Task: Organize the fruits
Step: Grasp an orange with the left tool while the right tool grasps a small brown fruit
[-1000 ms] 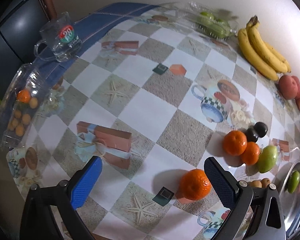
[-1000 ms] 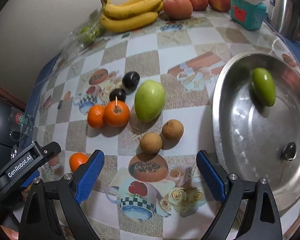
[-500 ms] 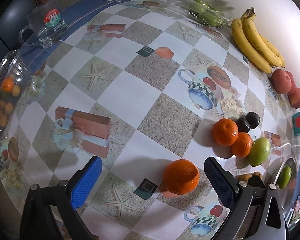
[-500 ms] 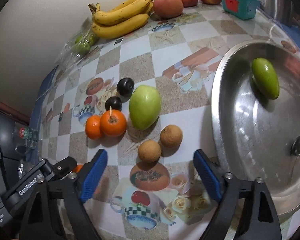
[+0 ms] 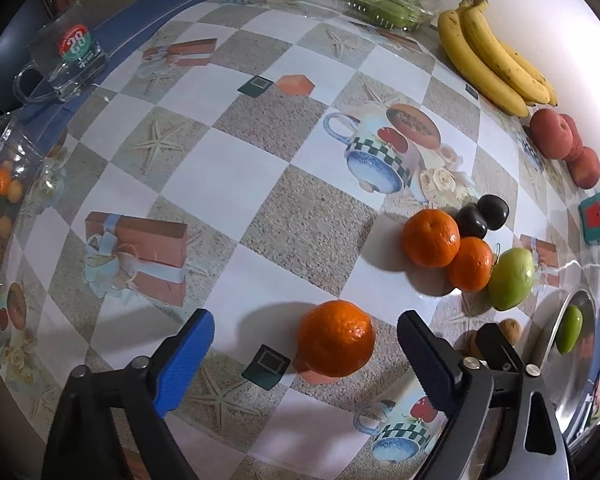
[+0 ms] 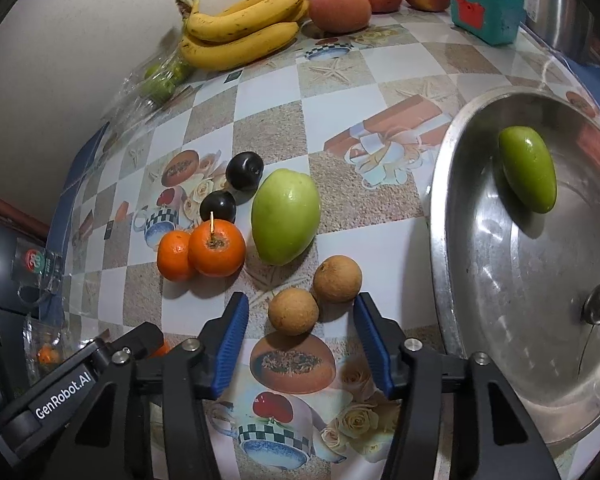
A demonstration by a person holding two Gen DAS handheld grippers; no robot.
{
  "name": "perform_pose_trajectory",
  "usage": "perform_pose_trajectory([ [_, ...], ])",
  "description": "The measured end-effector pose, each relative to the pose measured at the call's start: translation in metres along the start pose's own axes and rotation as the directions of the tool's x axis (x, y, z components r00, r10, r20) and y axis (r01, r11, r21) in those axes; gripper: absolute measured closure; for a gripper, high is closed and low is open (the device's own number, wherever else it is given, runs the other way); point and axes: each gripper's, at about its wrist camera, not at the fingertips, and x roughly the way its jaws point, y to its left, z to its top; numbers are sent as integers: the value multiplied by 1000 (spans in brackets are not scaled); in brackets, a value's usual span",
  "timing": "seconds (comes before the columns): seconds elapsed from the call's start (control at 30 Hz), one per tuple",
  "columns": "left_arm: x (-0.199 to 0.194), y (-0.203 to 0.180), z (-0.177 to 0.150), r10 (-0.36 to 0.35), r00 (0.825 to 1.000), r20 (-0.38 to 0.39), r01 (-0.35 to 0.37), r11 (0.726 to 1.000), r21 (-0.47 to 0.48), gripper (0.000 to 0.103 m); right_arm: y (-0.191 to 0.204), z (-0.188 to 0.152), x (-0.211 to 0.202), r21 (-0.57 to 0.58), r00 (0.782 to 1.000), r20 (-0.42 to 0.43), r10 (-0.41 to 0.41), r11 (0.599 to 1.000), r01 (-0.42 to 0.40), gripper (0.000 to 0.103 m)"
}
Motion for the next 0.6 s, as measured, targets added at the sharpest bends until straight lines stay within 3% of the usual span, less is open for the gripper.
perform_pose_trajectory([
  [0.13,2,-6,-2,-22,1000,-9,22,1000,15,19,5,-1,4,-23,1000,-9,0,1000,-1,66],
  [0.2,3,-8,-3,-35,999,-19,35,999,18,28,7,-1,6,-37,1000,-10,-7,999,7,71],
  [0.4,8,-14,-7,-46,998,-44,48,998,34,57,5,-1,7,-32,1000,-15,8,999,-9,75],
  [0.6,6,-17,-11,-67,997,-40,68,997,39,61,2,-2,5,-25,1000,-15,25,999,-25,75],
])
